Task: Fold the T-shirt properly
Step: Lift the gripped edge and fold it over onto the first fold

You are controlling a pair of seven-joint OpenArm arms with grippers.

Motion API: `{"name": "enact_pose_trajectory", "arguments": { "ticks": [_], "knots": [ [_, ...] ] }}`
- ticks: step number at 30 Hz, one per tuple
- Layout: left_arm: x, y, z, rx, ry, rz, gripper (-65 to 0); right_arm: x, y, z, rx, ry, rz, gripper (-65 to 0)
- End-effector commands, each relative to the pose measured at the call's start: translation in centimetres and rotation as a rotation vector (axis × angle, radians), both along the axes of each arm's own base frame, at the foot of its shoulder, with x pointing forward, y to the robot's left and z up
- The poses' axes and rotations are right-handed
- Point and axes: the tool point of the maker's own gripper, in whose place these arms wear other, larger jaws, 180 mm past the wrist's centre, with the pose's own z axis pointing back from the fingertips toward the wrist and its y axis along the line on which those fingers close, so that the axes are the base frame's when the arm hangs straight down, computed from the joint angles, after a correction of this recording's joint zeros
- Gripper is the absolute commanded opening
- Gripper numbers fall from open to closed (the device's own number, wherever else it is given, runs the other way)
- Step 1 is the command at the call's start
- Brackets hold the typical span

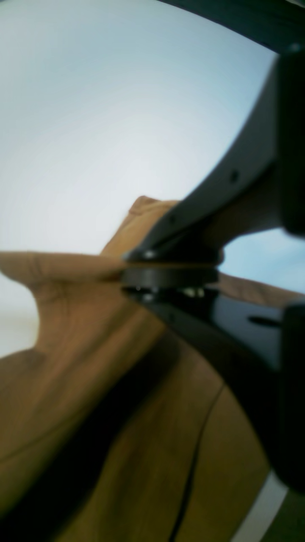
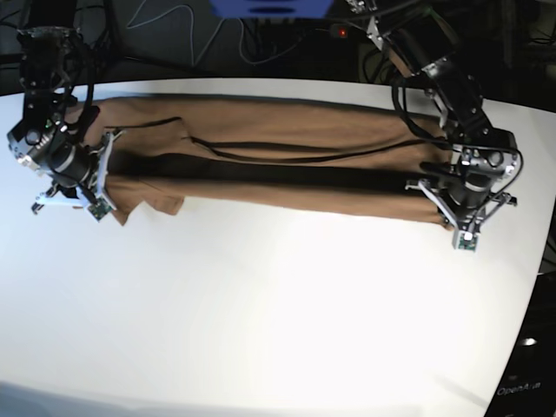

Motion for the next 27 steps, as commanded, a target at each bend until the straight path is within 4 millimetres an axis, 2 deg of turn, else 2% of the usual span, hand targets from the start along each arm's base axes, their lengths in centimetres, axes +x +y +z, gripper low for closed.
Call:
{"name": "enact_pose_trajectory", "arguments": {
  "ticks": [1, 7, 12, 17, 23, 27],
  "knots": [
    [0.4, 0.3, 1.2, 0.016, -0.043, 0.002, -61.8, 0.3, -0.4, 1.1, -0.017, -0.036, 0.003, -64.4],
    [-0.4, 0.2, 1.9, 0.030, -0.057, 0.018, -61.8, -1.4, -0.4, 0.7, -0.064, -0.023, 0.021, -64.4],
    [-2.1, 0.4, 1.8, 0.049, -0.043, 0.022, -61.8, -3.6, 0.3, -0.8, -0.062, 0.003, 0.050, -64.4],
    [-3.0, 0.4, 1.1, 0.047, -0.019, 0.021, -61.8, -5.2, 0.7, -1.7, -0.054, 0.021, 0.066, -64.6],
    [-4.0, 0.2, 0.7, 0.048, -0.005, 0.021, -61.8, -6.2, -0.6, -1.6, -0.045, 0.006, 0.023, -64.6],
    [-4.7, 0.3, 1.3, 0.068, -0.008, 0.022, -61.8, -7.1, -1.4, -1.7, -0.044, 0.011, 0.006, -64.6]
  ]
}}
